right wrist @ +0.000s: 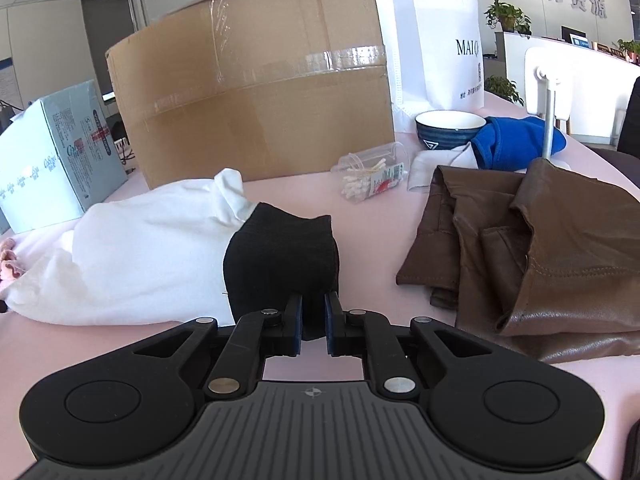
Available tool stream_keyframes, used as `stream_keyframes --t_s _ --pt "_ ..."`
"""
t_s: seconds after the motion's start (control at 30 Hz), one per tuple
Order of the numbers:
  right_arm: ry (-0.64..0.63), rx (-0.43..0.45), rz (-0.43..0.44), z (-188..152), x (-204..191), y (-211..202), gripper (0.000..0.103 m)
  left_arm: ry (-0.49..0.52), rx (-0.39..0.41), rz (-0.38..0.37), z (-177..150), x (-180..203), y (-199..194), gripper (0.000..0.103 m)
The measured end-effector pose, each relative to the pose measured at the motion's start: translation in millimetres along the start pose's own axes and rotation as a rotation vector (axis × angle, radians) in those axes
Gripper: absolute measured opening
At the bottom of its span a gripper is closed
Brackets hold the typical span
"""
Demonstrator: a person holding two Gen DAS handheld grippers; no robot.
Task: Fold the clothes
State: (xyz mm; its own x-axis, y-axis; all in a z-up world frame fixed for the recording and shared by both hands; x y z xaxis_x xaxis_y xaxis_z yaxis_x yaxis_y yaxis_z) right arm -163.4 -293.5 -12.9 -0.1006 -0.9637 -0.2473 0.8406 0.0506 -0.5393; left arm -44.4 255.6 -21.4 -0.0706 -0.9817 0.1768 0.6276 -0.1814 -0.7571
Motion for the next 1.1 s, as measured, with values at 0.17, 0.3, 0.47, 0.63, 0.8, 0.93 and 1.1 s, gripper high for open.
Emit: stream_keyframes --t_s 0.17,0.3,0.47,0.63,0.8,0.93,1.1 --pt "-0.036 0.019 -0.144 -2.8 6.2 -12.8 0.013 -0.007 0.022 0.034 -2.0 -12.9 -11.2 0.046" --pt "-0.046 0.128 -0.090 13.4 3.4 -34.4 0.035 0.131 0.186 0.114 10.3 -2.0 -43.9 0.050" --pt "-0.176 0.231 0.074 58.0 -35.9 -25.8 0.059 0.216 0.396 0.090 60.0 25.8 -79.1 0.085" --pt "-0.264 0.107 0.189 82.9 -73.1 54.5 0.065 0.223 0.323 -0.042 108.5 53.6 -28.8 0.085" --pt "-0.149 -0.049 0.242 88.6 -73.5 111.3 0.063 0.130 0.093 -0.058 127.2 56.7 55.9 0.069" --pt "-0.134 -0.102 0.268 83.3 -71.7 117.6 0.063 0.188 0.033 -0.027 124.6 63.6 86.6 0.068" --pt "-0.130 -0.133 0.283 79.8 -71.9 115.8 0.008 0.167 -0.042 -0.057 129.8 76.6 106.8 0.026"
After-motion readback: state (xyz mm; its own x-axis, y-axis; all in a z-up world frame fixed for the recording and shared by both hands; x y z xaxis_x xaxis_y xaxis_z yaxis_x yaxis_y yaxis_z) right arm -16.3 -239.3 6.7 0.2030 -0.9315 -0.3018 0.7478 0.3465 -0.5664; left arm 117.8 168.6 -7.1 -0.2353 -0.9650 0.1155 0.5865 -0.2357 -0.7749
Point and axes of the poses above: each gripper's, at about its wrist camera, not at the fingertips, and y roughly the way its jaws point, x to its right, z to its top, the point moved 7 cm from there along y, roughly the way its jaws point, and after that the axes turned 3 degrees about z, right-handed, at the moved point
